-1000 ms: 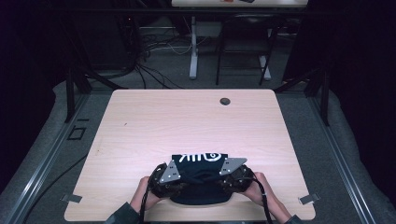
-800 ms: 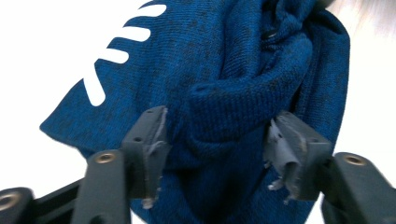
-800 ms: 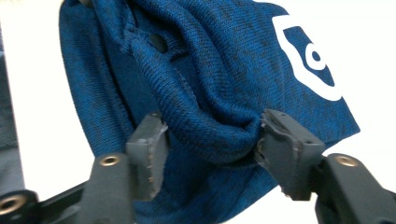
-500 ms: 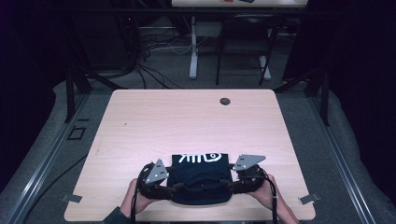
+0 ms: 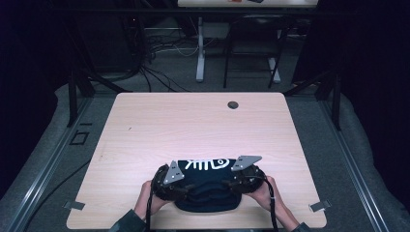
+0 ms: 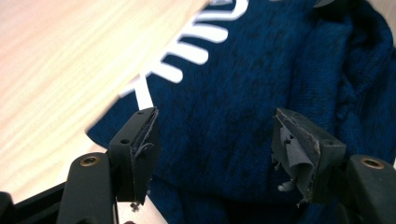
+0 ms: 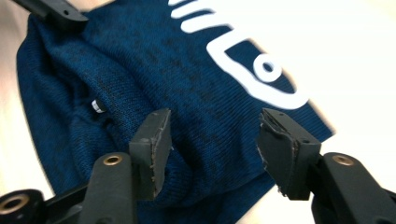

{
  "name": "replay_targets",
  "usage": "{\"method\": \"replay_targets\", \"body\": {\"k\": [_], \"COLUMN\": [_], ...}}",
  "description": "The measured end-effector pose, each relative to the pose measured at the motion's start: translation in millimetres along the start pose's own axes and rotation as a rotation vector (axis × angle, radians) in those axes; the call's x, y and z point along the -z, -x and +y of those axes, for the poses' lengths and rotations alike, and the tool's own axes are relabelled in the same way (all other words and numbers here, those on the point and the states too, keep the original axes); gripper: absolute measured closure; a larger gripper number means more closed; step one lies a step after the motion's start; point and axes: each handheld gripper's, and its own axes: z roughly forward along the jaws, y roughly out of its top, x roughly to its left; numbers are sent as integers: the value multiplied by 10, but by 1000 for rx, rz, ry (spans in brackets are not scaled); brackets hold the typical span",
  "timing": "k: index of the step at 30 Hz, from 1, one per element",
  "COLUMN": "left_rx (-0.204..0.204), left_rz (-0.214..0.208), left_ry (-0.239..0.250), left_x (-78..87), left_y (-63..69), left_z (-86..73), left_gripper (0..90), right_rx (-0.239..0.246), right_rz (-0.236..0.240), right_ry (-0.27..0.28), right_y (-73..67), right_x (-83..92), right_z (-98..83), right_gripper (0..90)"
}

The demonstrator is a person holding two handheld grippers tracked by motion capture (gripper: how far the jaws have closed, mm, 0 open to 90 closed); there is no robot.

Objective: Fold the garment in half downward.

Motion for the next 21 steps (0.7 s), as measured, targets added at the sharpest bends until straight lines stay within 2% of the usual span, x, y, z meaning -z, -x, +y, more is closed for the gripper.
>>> {"method": "replay_targets", "body": {"k": [4, 7, 12, 17, 21], "left_rx": [4, 3, 12, 9, 19], "left_rz": [-10, 12, 29, 42, 50], "left_ry": [-22, -43, -61, -68, -70], "left_x": [-37, -65, -103, -126, -147], "left_y": [20, 33, 32, 22, -3], "left_z": [-61, -96, -151, -166, -181], "left_gripper": [309, 271, 225, 178, 146], "right_rx": [10, 7, 21, -8, -26], "right_rz": [14, 18, 20, 11, 26], "right_ry": [-40, -57, -66, -61, -59], "right_y": [-43, -67, -82, -81, -47], "right_x": [-51, -95, -138, -194, -209], "right_z": [-62, -104, -149, -216, -246], "right_gripper": [353, 291, 260, 220, 189]}}
